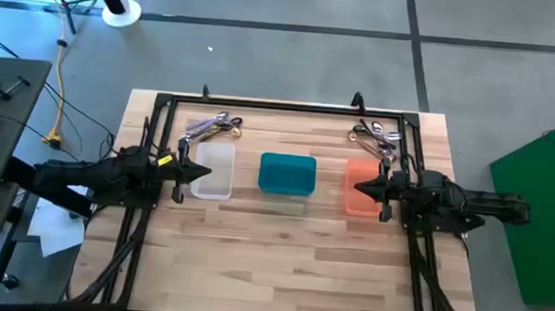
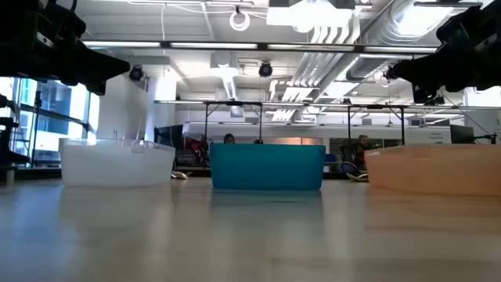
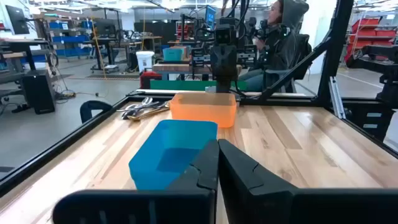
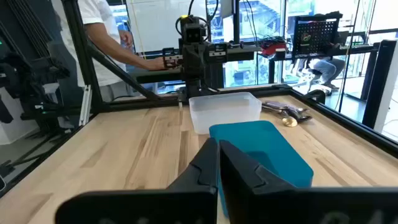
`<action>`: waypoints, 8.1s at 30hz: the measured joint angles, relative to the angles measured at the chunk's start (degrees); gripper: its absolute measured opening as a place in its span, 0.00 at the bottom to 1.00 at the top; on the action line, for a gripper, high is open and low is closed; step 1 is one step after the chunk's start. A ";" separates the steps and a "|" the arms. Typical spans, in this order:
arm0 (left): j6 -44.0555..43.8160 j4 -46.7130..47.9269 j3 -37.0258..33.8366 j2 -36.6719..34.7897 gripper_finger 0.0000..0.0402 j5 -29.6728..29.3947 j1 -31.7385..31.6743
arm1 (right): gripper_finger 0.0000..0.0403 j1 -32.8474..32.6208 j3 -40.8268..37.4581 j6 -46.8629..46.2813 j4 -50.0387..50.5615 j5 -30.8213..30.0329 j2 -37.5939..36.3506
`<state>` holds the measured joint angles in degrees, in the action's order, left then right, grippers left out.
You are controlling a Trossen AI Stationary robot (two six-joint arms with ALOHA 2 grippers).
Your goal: Sort silverware by color (type)
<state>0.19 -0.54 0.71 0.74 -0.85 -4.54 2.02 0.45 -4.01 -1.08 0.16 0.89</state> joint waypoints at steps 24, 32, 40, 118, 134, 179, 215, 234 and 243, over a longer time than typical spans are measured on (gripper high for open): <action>0.00 -0.01 0.00 0.01 0.00 -0.01 0.02 | 0.00 -0.02 0.02 -0.02 -0.02 0.00 0.00; 0.00 0.00 0.00 0.01 0.00 -0.01 0.00 | 0.00 -0.02 0.02 0.00 -0.01 0.00 -0.01; 0.00 0.00 -0.01 0.00 0.00 0.00 0.01 | 0.00 0.00 0.00 -0.02 0.00 0.00 0.00; 0.00 0.00 -0.02 0.01 0.00 0.01 0.00 | 0.00 0.00 0.02 0.00 0.00 0.00 0.00; 0.00 0.00 0.00 0.01 0.00 -0.01 0.02 | 0.00 -0.01 0.02 -9.08 -7.69 -0.01 0.00; 0.00 0.00 -0.01 0.01 0.00 0.14 0.02 | 0.00 0.00 30.09 -14.08 -18.72 -24.22 30.11; -12.60 -41.34 0.02 -0.01 0.00 -11.77 0.00 | 0.00 6.32 47.45 -27.05 17.09 -22.80 45.18; -20.22 -12.48 28.96 32.13 0.13 -16.55 -2.63 | 0.00 6.36 47.47 -19.76 5.98 -24.03 45.45; -10.58 -8.42 41.26 40.75 0.16 -0.35 -4.98 | 0.00 5.91 47.47 -6.33 5.74 -9.58 46.02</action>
<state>-10.39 -8.96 41.97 41.50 -1.20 -9.52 7.93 47.92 -10.34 4.66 -9.42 46.90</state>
